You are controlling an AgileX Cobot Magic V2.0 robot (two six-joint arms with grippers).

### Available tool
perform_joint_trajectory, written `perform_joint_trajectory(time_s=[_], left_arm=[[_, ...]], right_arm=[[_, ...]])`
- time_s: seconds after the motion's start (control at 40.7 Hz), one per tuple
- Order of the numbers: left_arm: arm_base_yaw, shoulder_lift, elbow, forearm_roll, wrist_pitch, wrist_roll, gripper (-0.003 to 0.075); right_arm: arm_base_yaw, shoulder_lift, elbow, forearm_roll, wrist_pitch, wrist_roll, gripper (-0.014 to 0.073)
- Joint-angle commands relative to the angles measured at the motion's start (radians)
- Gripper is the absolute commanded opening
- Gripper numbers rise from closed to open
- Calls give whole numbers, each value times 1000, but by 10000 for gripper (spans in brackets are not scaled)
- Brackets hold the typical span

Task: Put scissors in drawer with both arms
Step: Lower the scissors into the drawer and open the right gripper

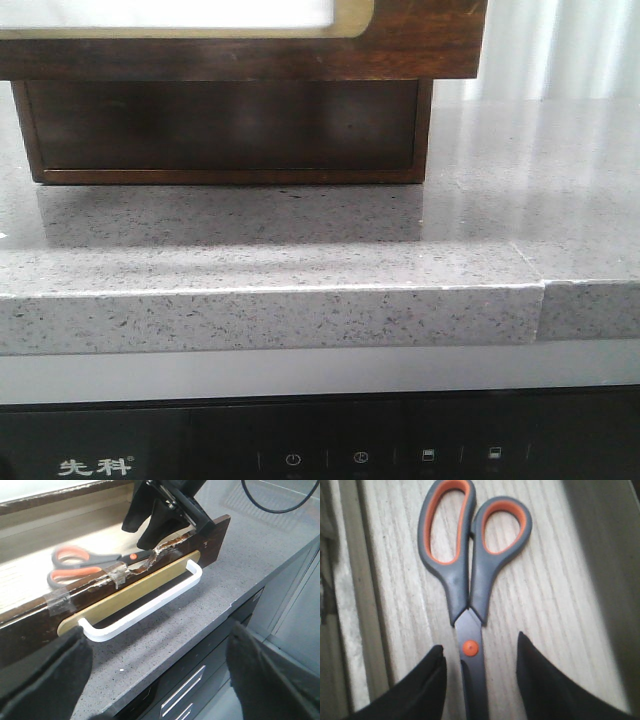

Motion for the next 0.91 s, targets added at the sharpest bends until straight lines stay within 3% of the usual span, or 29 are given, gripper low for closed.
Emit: perform_joint_trajectory(time_s=[0.0, 0.221, 0.393, 0.54, 0.688, 0.884], left_arm=[[-6, 6, -34, -20, -79, -10, 545], [-6, 6, -34, -20, -79, -10, 545], [-6, 6, -34, -20, -79, -10, 545], [-6, 6, -34, -20, -79, -10, 545], [-6, 6, -34, -20, -79, -10, 545], [-6, 6, -34, -20, -79, -10, 545]], right_arm=[[-2, -61, -29, 18, -30, 1, 382], [-10, -123, -29, -41, -38, 143, 382], [-11, -206, -29, -204, -22, 456, 382], [-11, -296, -11, -268, 54, 642, 382], [-11, -404, 82, -267, 44, 721, 382], [-11, -587, 272, -266, -77, 729, 382]])
